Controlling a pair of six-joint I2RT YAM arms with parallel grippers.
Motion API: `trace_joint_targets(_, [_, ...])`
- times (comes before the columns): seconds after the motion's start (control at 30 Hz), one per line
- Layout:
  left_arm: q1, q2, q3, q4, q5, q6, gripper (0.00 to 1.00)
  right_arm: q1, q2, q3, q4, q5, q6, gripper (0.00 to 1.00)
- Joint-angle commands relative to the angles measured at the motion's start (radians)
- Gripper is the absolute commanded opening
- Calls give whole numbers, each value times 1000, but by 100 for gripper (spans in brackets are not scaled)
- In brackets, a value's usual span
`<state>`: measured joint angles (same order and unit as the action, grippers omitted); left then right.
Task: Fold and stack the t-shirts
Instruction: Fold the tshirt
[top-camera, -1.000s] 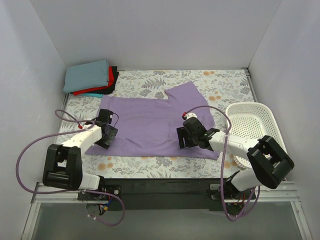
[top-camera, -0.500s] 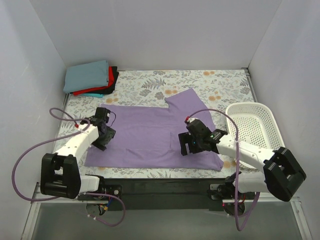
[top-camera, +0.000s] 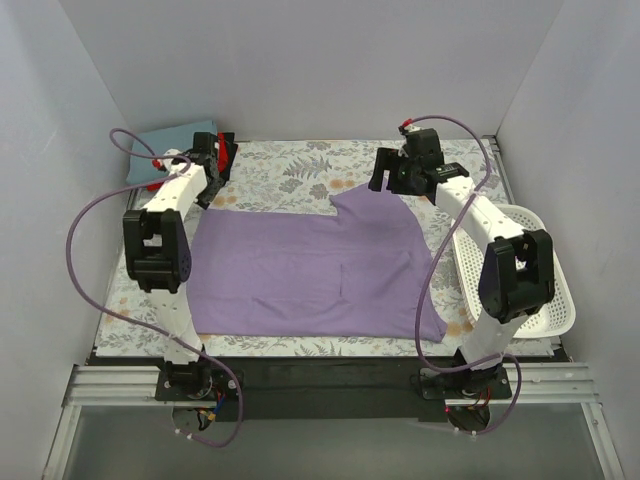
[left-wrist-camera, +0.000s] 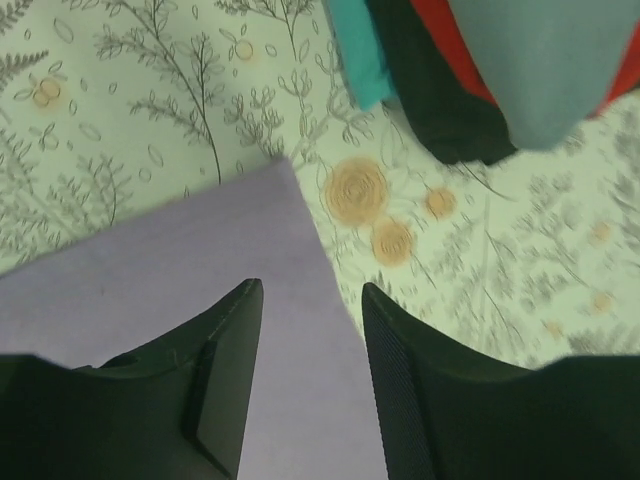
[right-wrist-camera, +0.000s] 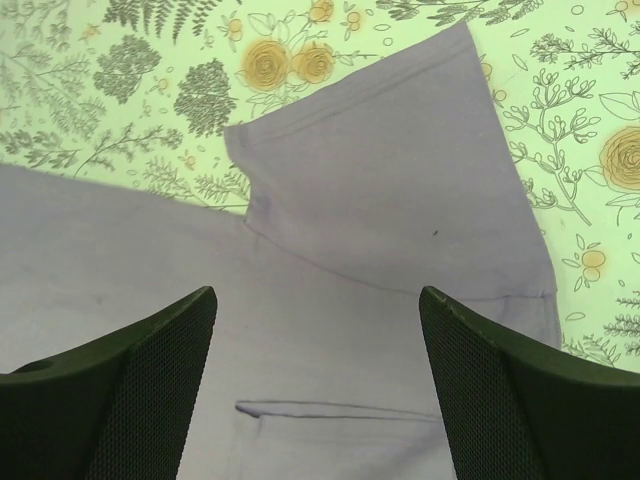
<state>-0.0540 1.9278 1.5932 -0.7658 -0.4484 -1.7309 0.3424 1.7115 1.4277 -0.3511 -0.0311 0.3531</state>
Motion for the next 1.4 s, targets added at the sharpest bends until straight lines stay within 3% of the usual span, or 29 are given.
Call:
trace_joint_targets(0.0, [8, 130, 125, -84, -142, 60, 42, -20, 48, 75, 34, -49, -17, 88])
trace_joint_targets(0.3, [9, 319, 333, -190, -202, 59, 41, -68, 149, 117, 61, -76, -19, 87])
trace_joint_targets(0.87, [9, 436, 387, -181, -234, 74, 40, -128, 290, 140, 109, -66, -69, 87])
trace_joint_targets(1.23, [11, 410, 343, -165, -205, 71, 11, -158, 401, 201, 126, -36, -118, 87])
trace_joint_targets(1.37, [11, 390, 315, -148, -188, 71, 0, -158, 459, 273, 126, -21, -123, 82])
